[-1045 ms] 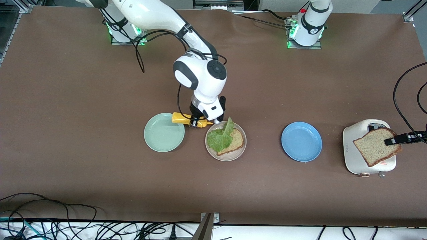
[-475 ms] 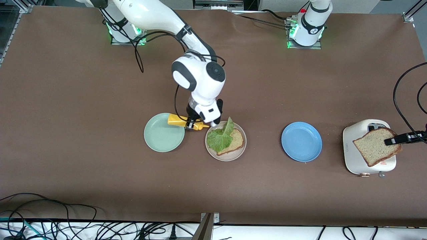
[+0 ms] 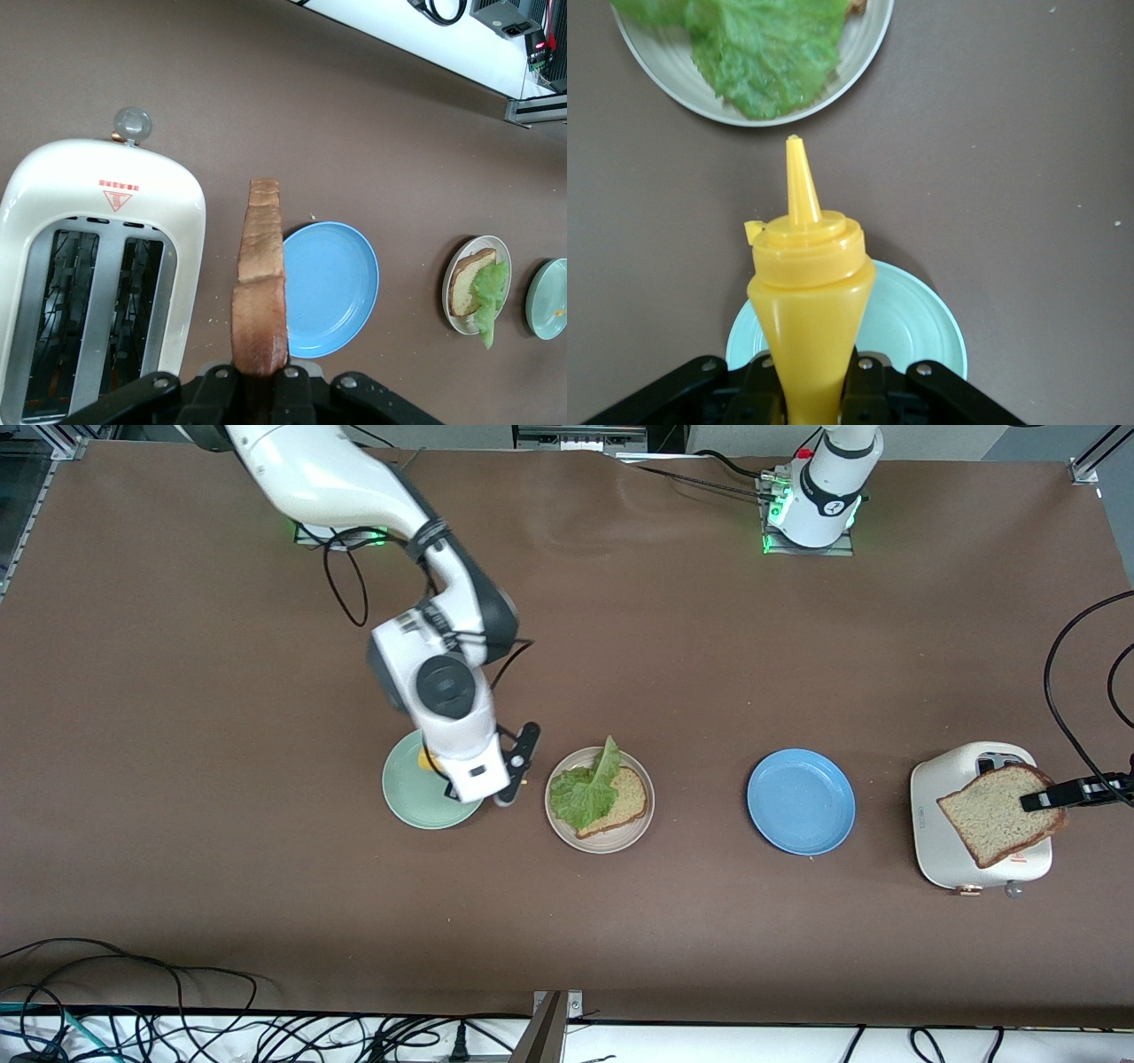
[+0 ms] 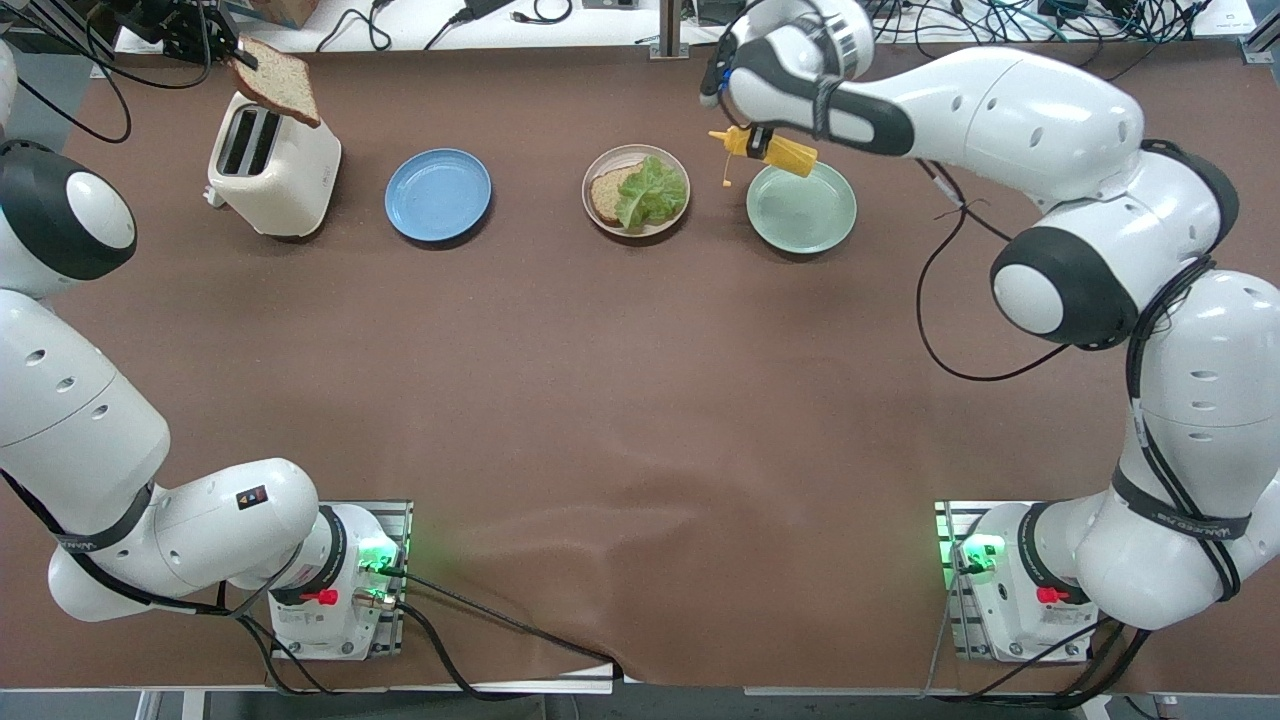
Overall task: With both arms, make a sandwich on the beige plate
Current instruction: 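Carry the yellow bottle back and lower it beside the green plate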
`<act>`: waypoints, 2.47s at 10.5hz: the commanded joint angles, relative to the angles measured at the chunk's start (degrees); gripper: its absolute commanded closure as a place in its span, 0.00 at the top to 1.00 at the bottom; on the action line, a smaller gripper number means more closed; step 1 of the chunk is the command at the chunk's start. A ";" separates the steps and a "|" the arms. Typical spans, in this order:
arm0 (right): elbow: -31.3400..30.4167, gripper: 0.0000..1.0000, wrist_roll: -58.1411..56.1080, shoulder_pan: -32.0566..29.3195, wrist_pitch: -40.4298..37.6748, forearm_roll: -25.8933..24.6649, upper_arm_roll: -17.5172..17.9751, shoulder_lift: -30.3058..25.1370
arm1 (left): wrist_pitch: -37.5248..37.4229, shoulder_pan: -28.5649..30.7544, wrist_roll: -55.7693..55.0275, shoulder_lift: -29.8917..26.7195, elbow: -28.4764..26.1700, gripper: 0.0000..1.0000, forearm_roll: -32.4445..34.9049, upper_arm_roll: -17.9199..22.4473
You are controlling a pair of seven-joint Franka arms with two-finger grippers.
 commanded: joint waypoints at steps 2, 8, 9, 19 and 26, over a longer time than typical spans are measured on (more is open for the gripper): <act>-3.90 0.00 -10.49 -6.64 1.29 16.36 0.61 -3.22 | -0.80 -0.40 -2.55 -0.28 -0.07 0.00 -4.06 -0.37; -15.04 0.00 -41.94 -18.51 -0.03 43.34 0.61 -6.39 | -1.41 -1.98 -3.35 -0.28 -1.39 0.00 -9.77 -0.46; -17.07 0.00 -47.74 -20.01 -0.38 47.74 0.61 -6.04 | -1.41 -2.33 -3.70 -0.28 -1.39 0.00 -9.86 -0.46; -22.80 0.00 -85.84 -35.05 -18.83 59.21 0.70 0.38 | -2.11 -6.02 -8.53 0.60 -4.02 0.00 -23.04 -2.22; -22.80 0.00 -100.08 -38.13 -23.74 62.37 0.70 4.42 | -2.73 -8.82 -13.63 4.11 -4.91 0.00 -26.99 -10.13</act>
